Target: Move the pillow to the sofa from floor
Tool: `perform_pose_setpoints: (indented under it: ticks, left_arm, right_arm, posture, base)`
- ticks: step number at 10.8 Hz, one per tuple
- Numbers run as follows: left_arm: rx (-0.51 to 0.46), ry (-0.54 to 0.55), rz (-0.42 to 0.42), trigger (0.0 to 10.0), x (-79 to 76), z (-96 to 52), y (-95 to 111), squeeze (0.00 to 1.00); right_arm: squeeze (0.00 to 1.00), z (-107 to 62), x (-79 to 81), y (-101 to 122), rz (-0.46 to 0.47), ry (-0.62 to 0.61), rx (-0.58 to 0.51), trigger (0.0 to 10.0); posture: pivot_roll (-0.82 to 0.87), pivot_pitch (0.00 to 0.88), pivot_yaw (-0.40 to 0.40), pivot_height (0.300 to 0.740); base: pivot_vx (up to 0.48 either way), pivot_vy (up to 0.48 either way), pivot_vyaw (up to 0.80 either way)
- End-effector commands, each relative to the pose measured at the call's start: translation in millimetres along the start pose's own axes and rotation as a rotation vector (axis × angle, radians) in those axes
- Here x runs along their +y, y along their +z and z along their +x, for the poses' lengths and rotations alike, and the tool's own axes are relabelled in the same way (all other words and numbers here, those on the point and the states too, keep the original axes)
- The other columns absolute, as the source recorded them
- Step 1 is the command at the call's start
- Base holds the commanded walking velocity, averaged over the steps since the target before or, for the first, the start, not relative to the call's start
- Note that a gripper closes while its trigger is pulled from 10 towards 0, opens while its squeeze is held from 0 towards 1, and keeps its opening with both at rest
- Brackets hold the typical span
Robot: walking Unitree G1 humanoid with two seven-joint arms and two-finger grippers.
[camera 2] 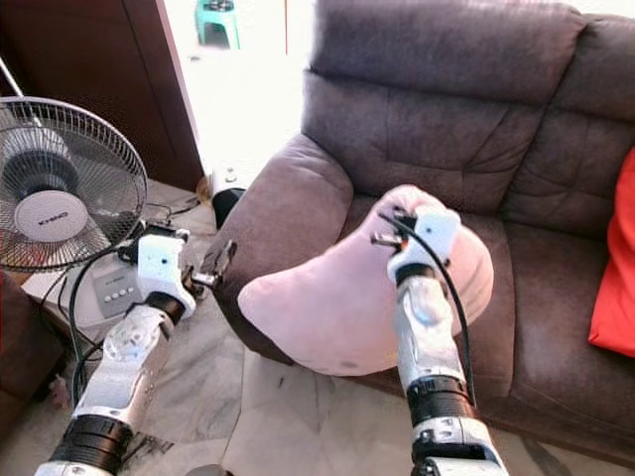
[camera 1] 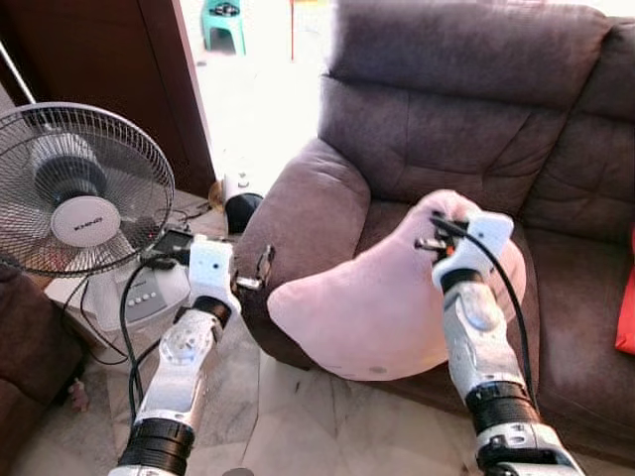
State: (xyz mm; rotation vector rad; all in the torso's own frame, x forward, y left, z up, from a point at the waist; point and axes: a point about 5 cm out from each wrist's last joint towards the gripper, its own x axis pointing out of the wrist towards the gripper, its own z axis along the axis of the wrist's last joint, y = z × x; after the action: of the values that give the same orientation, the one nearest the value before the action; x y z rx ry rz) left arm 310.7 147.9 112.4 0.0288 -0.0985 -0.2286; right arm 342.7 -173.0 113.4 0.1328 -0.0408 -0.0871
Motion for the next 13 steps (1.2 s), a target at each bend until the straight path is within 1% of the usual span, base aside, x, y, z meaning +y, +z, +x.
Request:
perform_pose_setpoints:
  ticks: [1,2,4,6,8,9,10,11,12,13]
  left_arm:
    - [-0.001,-0.001,0.009,10.0,3.1,-5.0,-2.3,0.0]
    - [0.032,-0.001,0.02,10.0,4.3,-11.0,-12.4,0.0]
    - [0.054,0.008,0.026,10.0,6.3,-14.7,-18.9,0.0]
    - [0.05,-0.002,0.02,10.0,5.1,-14.2,-17.9,0.0]
    - [0.022,-0.001,0.022,10.0,4.1,-12.9,-13.8,0.0]
    - [0.013,0.001,0.025,10.0,4.0,-11.3,-12.7,0.0]
    - [0.012,0.001,0.026,10.0,4.3,-10.6,-12.8,0.0]
    - [0.011,0.004,0.025,10.0,4.9,-9.6,-12.8,0.0]
    - [0.009,0.0,0.025,10.0,4.2,-9.3,-12.5,0.0]
    - [0.008,-0.003,0.025,10.0,3.9,-9.3,-12.4,0.0]
  right_arm:
    - [0.0,-2.1,-4.9,-1.8,-0.028,-0.014,-0.011,10.0]
    - [0.0,-8.5,-8.2,-13.1,-0.041,-0.018,0.013,10.0]
    - [0.0,-14.0,-14.5,-23.0,-0.048,-0.043,0.038,10.0]
    - [0.0,-10.3,-16.4,-16.6,-0.049,-0.048,0.015,10.0]
    - [0.0,-9.3,-16.4,-16.9,-0.053,-0.056,0.014,10.0]
    - [0.0,-8.7,-12.8,-16.3,-0.038,-0.04,0.002,10.0]
    - [0.0,-8.5,-11.3,-14.4,-0.049,-0.036,-0.013,10.0]
    - [0.0,-7.5,-6.0,-10.9,-0.076,-0.013,-0.035,10.0]
    - [0.0,-7.2,-4.3,-10.7,-0.06,-0.012,-0.039,10.0]
    - [0.0,-6.8,-4.4,-11.9,-0.069,-0.014,-0.031,10.0]
  posture:
    - [0.11,0.0,-0.041,0.74]
    - [0.12,0.0,-0.042,0.74]
    - [0.12,0.0,-0.041,0.74]
    - [0.11,0.0,-0.04,0.74]
    - [0.12,0.0,-0.042,0.74]
    - [0.12,0.0,-0.043,0.74]
    - [0.12,0.0,-0.04,0.74]
    - [0.12,0.0,-0.039,0.74]
    - [0.12,0.0,-0.037,0.74]
    - [0.12,0.0,-0.037,0.74]
  base:
    - [0.0,0.0,0.0]
    - [0.0,0.0,0.0]
    - [0.0,0.0,0.0]
    - [0.0,0.0,0.0]
    - [0.0,0.0,0.0]
    - [0.0,0.0,-0.68]
    - [0.0,0.0,-0.42]
    - [0.0,0.0,0.0]
    - [0.0,0.0,0.0]
    - [0.0,0.0,0.0]
